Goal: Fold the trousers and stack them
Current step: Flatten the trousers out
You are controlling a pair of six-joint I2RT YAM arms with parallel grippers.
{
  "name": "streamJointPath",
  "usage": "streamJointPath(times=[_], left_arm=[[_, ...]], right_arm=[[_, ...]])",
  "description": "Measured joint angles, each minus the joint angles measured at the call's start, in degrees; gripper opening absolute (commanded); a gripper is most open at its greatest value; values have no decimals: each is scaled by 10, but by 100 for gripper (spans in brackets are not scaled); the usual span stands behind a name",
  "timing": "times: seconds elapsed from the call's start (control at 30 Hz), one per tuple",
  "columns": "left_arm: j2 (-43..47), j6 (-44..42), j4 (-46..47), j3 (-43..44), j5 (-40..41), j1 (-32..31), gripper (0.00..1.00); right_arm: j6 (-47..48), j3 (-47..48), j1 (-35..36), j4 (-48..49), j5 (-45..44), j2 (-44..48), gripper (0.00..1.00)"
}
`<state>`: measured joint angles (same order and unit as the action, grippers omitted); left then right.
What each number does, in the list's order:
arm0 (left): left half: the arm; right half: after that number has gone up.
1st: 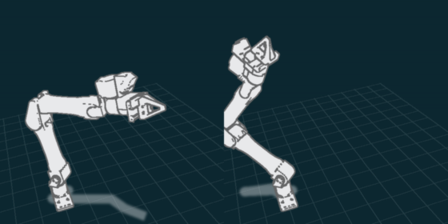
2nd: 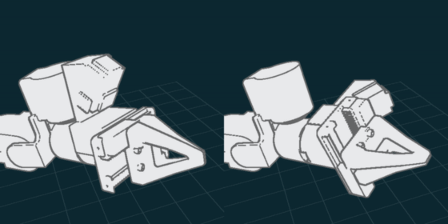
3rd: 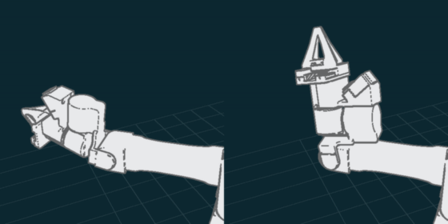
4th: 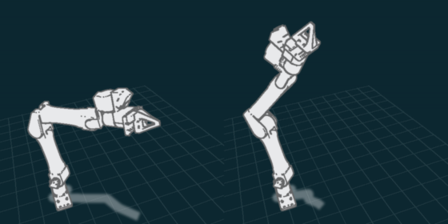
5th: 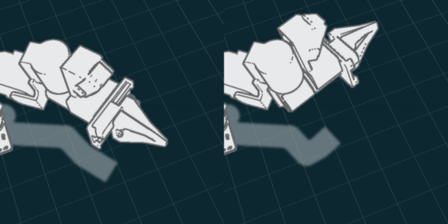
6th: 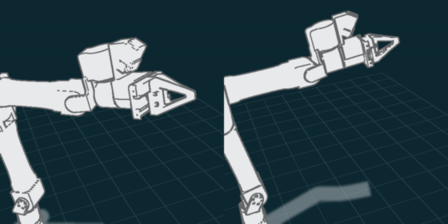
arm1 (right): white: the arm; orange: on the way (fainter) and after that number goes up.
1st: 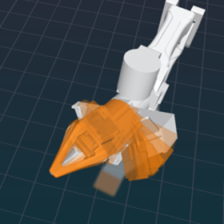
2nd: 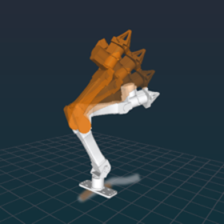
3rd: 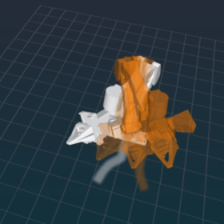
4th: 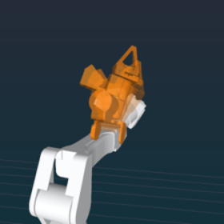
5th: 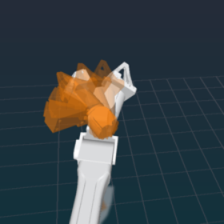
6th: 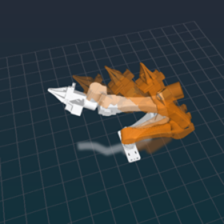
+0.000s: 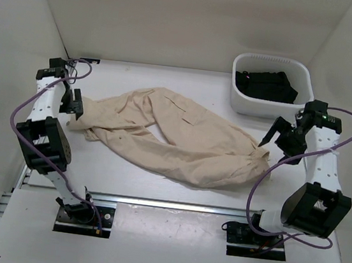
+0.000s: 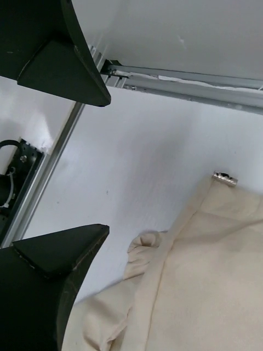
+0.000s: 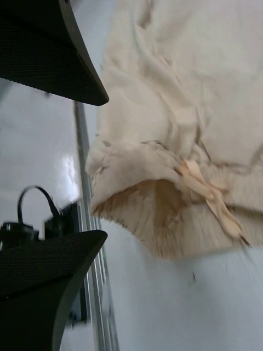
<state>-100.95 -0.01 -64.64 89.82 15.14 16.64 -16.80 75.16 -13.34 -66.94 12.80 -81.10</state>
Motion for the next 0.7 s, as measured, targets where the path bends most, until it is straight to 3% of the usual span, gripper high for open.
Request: streamJointPath(times=[0.13, 0.23, 0.3, 0.43, 0.6, 0.7], left_arm=[[36, 0, 21, -73, -3, 2, 100], [41, 0, 24, -104, -6, 10, 100], [52, -1, 25, -108, -8, 29, 100], [113, 0, 45, -107, -17, 79, 100], [198, 0, 65, -137, -31, 106, 100], [222, 0, 62, -173, -37, 107, 100]], right_arm=[[17, 31, 97, 19, -95, 43, 99], [42, 64, 295, 92, -135, 68, 99], [60, 92, 446, 138, -163, 34, 99], [105, 267, 622, 171, -199, -188, 99], [170, 508, 709, 219, -199, -502, 99], [170, 512, 735, 227, -163, -574, 99]])
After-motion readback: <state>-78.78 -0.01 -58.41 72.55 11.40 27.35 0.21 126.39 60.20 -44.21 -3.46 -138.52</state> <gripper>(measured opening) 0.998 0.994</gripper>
